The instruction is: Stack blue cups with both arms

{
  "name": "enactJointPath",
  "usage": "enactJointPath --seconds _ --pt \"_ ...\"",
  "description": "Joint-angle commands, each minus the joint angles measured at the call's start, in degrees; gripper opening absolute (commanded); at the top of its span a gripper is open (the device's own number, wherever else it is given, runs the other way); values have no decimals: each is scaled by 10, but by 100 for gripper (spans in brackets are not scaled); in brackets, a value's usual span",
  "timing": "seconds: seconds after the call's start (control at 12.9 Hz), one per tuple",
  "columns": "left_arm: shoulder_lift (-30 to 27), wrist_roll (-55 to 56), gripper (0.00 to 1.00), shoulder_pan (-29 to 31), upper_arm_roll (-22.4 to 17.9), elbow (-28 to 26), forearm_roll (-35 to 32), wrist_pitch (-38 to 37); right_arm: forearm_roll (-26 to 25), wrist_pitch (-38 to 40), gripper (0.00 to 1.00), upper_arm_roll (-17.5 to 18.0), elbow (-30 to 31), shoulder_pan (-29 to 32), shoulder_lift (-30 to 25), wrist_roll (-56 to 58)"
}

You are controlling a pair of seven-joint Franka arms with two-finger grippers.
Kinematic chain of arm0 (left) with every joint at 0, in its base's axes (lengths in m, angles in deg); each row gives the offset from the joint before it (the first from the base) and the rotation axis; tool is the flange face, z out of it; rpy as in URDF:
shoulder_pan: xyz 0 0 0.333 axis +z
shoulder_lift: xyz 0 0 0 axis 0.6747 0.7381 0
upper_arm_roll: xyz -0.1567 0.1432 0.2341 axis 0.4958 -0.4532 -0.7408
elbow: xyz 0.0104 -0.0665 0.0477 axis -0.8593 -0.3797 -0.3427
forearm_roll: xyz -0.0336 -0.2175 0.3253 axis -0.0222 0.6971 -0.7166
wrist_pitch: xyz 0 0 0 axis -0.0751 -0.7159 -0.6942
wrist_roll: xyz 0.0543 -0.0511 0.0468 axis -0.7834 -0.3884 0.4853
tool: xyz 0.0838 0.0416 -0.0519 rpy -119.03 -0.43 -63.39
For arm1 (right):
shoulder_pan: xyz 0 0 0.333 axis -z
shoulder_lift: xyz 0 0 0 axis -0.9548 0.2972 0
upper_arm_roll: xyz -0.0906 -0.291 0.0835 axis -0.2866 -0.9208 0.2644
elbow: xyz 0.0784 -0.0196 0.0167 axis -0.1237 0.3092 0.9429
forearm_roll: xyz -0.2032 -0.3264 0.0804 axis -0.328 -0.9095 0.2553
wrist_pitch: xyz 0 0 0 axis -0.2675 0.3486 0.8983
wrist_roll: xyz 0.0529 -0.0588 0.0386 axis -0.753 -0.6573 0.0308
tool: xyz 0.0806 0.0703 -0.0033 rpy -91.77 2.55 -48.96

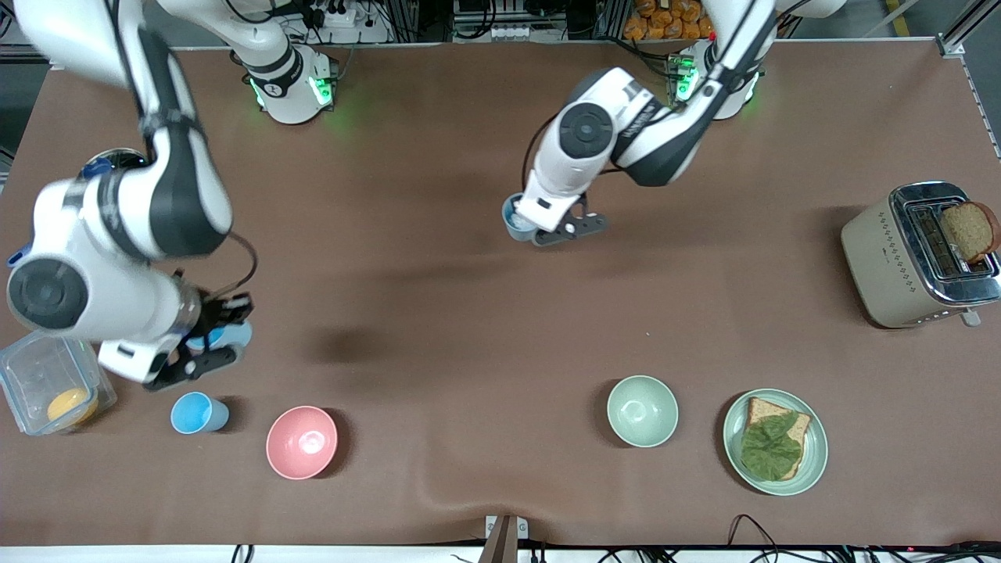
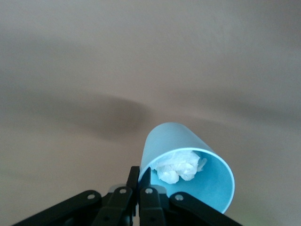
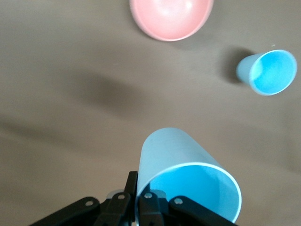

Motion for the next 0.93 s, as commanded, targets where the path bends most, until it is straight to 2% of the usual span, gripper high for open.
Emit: enactJointPath --seconds 0.0,0.23,0.46,0.54,0.62,0.85 --pt "57 63 0 -44 -8 7 -42 62 22 86 0 -7 -70 -37 -9 -16" --pt "105 107 0 -57 -7 12 -99 107 21 90 0 -8 -87 -68 -8 -16" --pt "111 129 0 -59 -8 11 -103 117 22 88 0 -7 -89 -73 -8 -11" --pt "108 128 87 -55 -8 11 -103 116 22 87 0 -7 -89 -74 -8 -11" --pt "96 128 100 -53 -8 10 -104 112 22 81 0 -7 -89 -78 -8 -13" --pt "-1 119 100 -20 -7 14 -104 20 21 76 0 -8 -87 -109 -7 -47"
